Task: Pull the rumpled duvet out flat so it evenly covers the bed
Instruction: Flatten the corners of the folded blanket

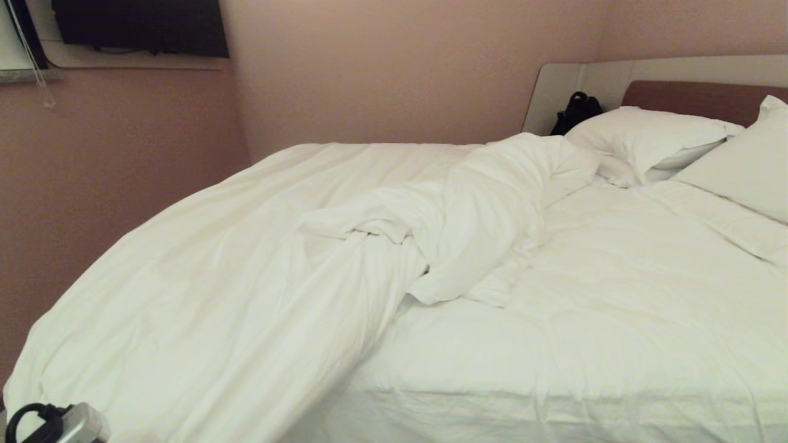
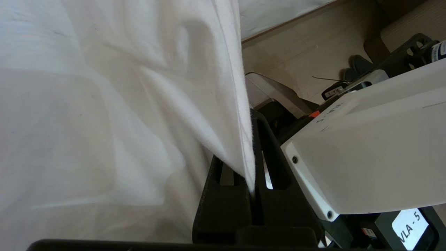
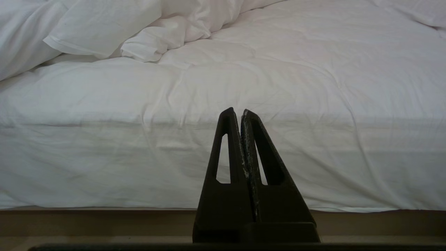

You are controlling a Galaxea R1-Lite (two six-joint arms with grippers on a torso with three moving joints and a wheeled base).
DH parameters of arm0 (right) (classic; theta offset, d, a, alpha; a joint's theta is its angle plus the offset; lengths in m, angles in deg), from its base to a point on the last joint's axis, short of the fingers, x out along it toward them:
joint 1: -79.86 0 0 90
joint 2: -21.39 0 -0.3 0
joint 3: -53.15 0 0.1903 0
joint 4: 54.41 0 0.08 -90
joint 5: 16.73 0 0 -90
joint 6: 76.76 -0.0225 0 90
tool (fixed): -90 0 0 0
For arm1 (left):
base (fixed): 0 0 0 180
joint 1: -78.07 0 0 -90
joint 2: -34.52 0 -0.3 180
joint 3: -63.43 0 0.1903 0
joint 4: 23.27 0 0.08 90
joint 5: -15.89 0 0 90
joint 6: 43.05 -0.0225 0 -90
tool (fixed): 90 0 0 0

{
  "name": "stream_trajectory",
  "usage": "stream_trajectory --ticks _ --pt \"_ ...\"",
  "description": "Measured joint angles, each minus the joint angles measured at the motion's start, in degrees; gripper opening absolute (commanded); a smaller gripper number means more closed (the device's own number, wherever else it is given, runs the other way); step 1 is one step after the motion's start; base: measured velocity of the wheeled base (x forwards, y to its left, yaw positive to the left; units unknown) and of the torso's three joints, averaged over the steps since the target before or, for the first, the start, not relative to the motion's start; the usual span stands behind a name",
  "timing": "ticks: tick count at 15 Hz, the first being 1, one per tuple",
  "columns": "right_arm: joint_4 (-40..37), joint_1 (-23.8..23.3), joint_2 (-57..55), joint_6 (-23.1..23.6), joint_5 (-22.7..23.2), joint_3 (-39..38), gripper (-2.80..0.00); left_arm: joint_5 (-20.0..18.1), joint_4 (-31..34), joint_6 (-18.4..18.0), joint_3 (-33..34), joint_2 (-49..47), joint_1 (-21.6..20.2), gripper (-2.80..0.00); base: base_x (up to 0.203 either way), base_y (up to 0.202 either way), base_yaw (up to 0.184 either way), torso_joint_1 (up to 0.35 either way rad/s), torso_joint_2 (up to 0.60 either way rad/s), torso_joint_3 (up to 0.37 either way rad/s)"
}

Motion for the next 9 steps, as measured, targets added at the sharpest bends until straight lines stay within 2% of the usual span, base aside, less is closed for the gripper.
stream_trajectory --ticks 1,2,3,7,9 --pt "0.0 0.0 0.0 0.0 0.0 0.0 -2.8 0.0 0.0 0.0 0.1 0.2 0.0 -2.8 0.0 0.0 0.0 0.0 0.0 0.0" --pt "0.0 0.0 0.0 0.0 0.0 0.0 -2.8 0.3 0.0 0.1 0.1 0.5 0.0 -1.08 0.0 0.0 0.0 0.0 0.0 0.0" --pt "0.0 0.0 0.0 0.0 0.0 0.0 -2.8 0.3 0.3 0.1 0.2 0.7 0.0 0.0 0.0 0.0 0.0 0.0 0.0 0.0" --pt "0.0 0.0 0.0 0.0 0.0 0.0 -2.8 0.6 0.5 1.6 -0.6 2.7 0.0 0.0 0.0 0.0 0.0 0.0 0.0 0.0" --pt "0.0 0.0 0.0 0.0 0.0 0.0 -2.8 1.3 0.4 7.9 -3.7 5.5 -0.1 0.0 0.0 0.0 0.0 0.0 0.0 0.0"
